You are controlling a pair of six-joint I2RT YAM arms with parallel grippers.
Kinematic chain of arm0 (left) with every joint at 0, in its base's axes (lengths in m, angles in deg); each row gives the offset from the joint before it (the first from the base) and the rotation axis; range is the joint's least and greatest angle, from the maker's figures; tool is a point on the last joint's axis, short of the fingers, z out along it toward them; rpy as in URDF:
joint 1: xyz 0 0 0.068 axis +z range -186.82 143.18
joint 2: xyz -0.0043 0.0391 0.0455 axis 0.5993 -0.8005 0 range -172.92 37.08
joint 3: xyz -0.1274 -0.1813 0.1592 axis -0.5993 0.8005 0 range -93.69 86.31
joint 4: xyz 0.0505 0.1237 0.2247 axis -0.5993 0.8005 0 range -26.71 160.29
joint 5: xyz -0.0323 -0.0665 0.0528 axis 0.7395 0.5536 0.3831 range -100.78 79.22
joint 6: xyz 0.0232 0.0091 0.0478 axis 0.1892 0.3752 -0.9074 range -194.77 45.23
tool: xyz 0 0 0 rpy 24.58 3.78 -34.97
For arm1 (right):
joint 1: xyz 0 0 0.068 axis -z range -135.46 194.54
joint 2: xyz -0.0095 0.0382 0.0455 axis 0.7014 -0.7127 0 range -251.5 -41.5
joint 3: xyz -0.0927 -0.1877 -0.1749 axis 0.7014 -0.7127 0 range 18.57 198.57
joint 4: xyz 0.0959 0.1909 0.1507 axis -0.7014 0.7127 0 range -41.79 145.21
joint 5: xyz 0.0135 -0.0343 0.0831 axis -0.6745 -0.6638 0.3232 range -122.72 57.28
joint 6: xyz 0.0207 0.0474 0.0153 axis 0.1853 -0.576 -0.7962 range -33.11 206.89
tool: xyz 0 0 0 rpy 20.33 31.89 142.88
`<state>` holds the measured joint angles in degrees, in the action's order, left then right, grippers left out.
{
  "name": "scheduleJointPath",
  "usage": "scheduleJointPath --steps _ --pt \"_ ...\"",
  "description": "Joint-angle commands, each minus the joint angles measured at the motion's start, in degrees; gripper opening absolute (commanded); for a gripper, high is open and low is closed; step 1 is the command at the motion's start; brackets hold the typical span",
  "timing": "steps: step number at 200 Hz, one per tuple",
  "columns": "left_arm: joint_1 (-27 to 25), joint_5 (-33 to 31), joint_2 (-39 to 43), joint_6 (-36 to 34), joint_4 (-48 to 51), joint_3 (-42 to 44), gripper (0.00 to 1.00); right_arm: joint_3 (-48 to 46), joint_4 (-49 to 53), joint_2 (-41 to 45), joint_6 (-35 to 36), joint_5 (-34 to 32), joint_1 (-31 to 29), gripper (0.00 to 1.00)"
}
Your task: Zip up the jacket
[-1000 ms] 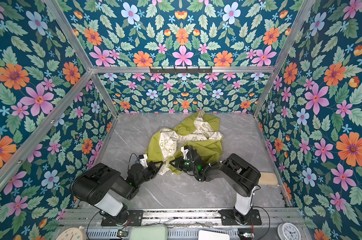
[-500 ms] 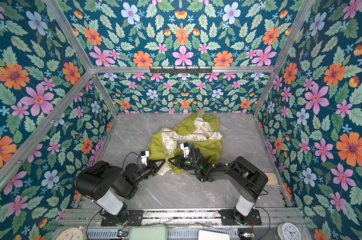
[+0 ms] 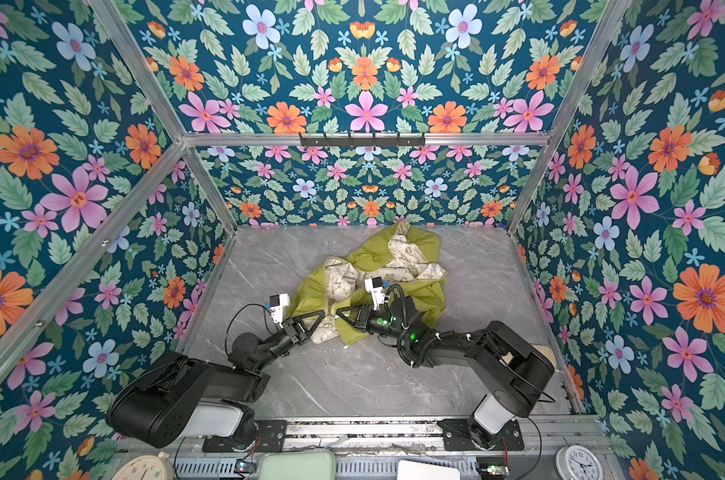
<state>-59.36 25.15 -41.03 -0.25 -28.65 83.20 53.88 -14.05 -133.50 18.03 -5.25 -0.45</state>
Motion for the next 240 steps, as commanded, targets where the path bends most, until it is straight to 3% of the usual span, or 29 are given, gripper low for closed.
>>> scheduleJointPath --steps 1,160,240 --pt "0.1 0.5 3.2 -0.8 -4.0 -0.1 0.0 -0.3 -8.6 -0.3 -1.9 0.8 -0.1 0.0" --pt "0.6 1.4 5.5 -0.5 -4.0 0.6 0.0 -0.4 -5.1 2.0 0.0 1.0 0.4 0.0" --pt "0.6 0.6 6.6 -0.4 -4.0 1.0 0.0 2.9 2.2 3.6 1.2 1.6 0.6 0.0"
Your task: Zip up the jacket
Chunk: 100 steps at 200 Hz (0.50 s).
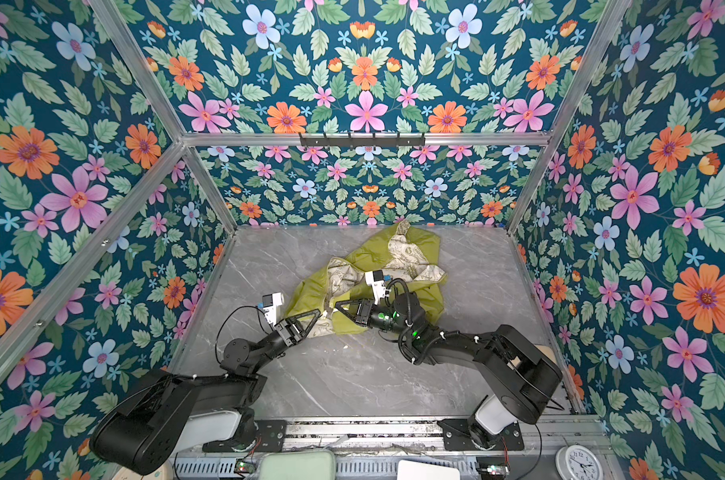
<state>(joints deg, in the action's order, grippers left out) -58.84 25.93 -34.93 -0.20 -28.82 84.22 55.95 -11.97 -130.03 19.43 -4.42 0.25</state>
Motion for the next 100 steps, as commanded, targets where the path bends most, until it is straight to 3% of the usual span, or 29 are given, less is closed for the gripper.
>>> scheduleJointPath --steps 1,100 --pt "0.1 -0.2 0.5 -0.5 -3.9 0.0 0.0 0.9 0.2 0.1 -0.2 0.8 -0.1 0.0" --pt "0.4 -1.1 1.2 0.3 -3.9 0.1 0.0 2.0 -3.4 -2.6 -2.3 2.2 -0.5 0.0"
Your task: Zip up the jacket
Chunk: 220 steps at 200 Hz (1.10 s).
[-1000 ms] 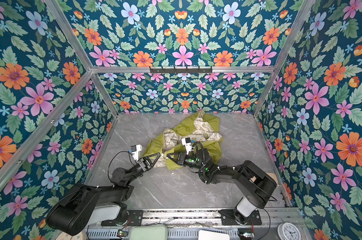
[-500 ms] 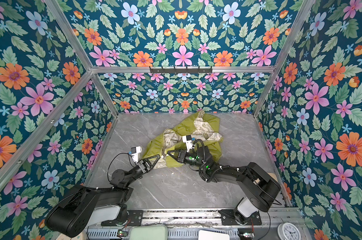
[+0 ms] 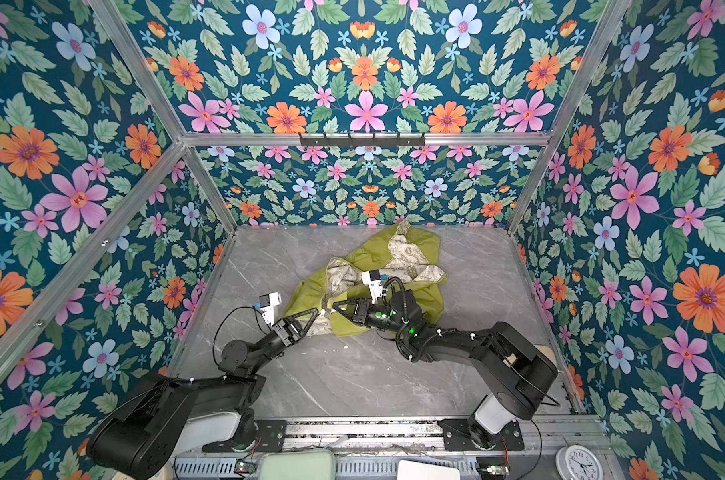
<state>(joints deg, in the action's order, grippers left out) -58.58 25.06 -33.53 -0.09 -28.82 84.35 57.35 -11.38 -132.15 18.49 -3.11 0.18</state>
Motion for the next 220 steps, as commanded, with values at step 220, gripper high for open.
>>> scheduleJointPath --steps 220 --pt "0.4 -0.8 -0.6 0.6 -3.8 -1.1 0.0 0.5 3.8 0.2 3.0 2.8 -1.7 0.0"
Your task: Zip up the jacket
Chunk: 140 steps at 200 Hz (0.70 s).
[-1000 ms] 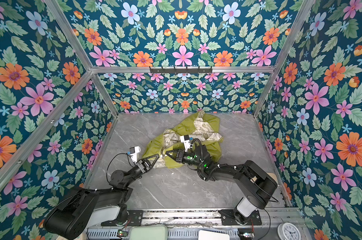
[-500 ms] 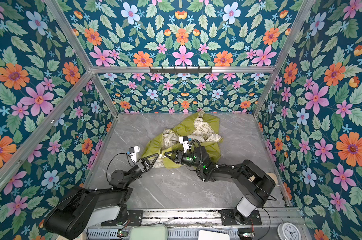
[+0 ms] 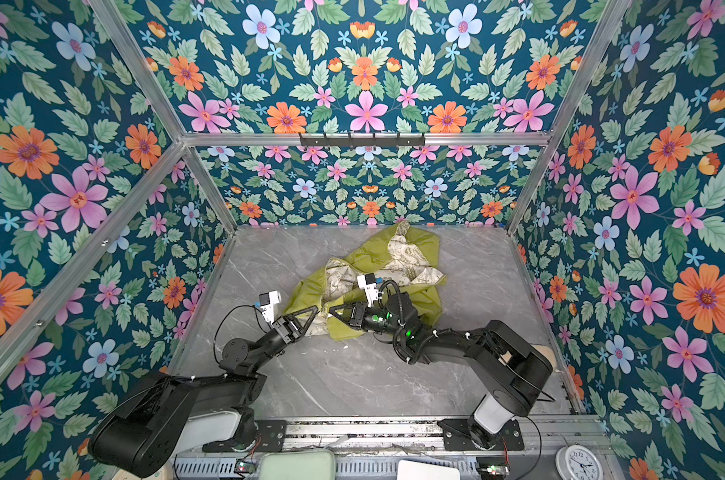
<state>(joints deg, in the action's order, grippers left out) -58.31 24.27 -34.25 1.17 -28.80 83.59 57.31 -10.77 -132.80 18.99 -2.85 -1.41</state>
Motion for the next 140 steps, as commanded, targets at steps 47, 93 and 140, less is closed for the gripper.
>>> scheduleJointPath --steps 47,93,140 --pt "0.1 1.1 -1.2 -1.2 -3.8 -0.3 0.0 0.8 5.1 2.1 4.7 3.5 0.0 0.0" --pt "0.2 1.3 -3.3 -1.5 -3.8 -0.2 0.0 1.8 4.6 1.5 5.7 6.3 -0.1 0.0" --pt "0.4 0.4 -4.0 -1.4 -3.8 -0.3 0.0 1.2 7.9 1.4 7.0 6.7 -0.1 0.0"
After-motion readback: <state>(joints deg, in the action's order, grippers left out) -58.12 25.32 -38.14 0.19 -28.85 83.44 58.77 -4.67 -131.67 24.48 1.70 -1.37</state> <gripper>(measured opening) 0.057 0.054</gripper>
